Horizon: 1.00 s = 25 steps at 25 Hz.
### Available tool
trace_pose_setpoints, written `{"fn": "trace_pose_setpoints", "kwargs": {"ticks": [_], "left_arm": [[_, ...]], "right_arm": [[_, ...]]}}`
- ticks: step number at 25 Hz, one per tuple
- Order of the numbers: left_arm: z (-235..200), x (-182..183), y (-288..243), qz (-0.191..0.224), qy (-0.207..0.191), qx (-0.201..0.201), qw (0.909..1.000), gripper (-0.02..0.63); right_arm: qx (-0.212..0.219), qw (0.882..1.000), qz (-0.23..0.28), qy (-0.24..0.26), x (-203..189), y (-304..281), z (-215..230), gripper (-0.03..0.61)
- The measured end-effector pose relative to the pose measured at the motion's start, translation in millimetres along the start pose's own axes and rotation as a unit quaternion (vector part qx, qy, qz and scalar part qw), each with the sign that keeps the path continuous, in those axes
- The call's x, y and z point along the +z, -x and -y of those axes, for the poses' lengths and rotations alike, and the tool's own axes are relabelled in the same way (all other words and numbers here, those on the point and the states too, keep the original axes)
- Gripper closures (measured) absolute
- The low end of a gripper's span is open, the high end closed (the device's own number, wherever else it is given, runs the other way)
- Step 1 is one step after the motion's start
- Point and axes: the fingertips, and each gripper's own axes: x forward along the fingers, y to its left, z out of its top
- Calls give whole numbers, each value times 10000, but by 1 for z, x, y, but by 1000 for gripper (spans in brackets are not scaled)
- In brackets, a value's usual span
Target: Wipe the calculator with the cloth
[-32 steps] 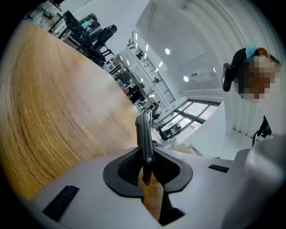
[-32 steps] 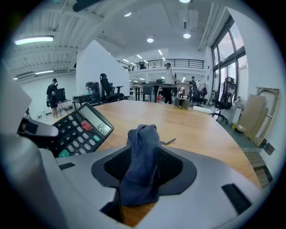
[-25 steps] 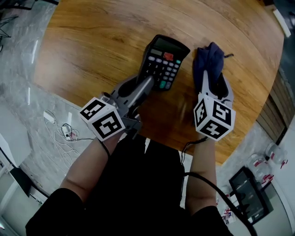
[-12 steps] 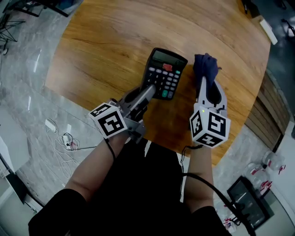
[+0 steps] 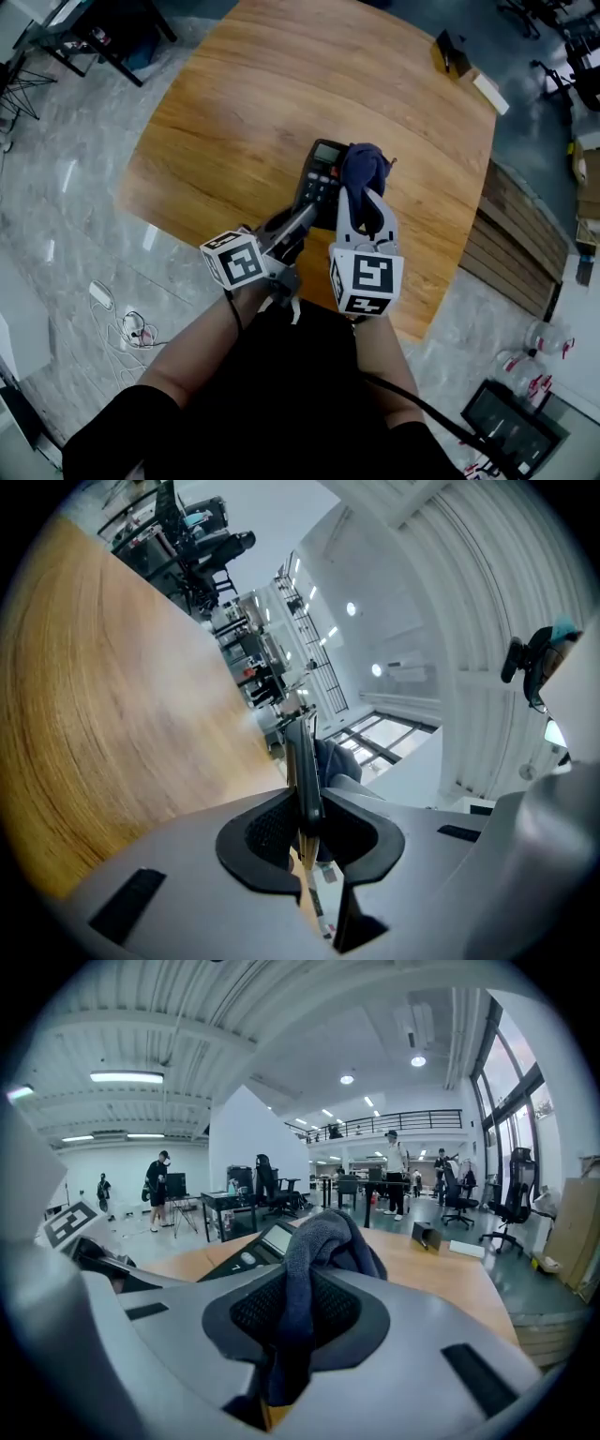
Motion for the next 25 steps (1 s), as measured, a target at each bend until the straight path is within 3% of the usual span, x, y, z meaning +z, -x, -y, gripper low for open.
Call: {"fn": "trace_pose_setpoints", "kwargs": {"ticks": [12, 19, 25], "left_arm": [[30, 0, 26, 95, 457, -290, 9985, 548], [47, 16, 35, 276, 619, -467, 9966, 549], [58, 20, 45, 287, 603, -563, 9962, 548]], "right_arm": [[1105, 9933, 283, 197, 51, 50, -97, 522], [1048, 9934, 250, 397, 48, 62, -93, 522], [709, 9959, 252, 494, 42, 67, -75, 522]]}}
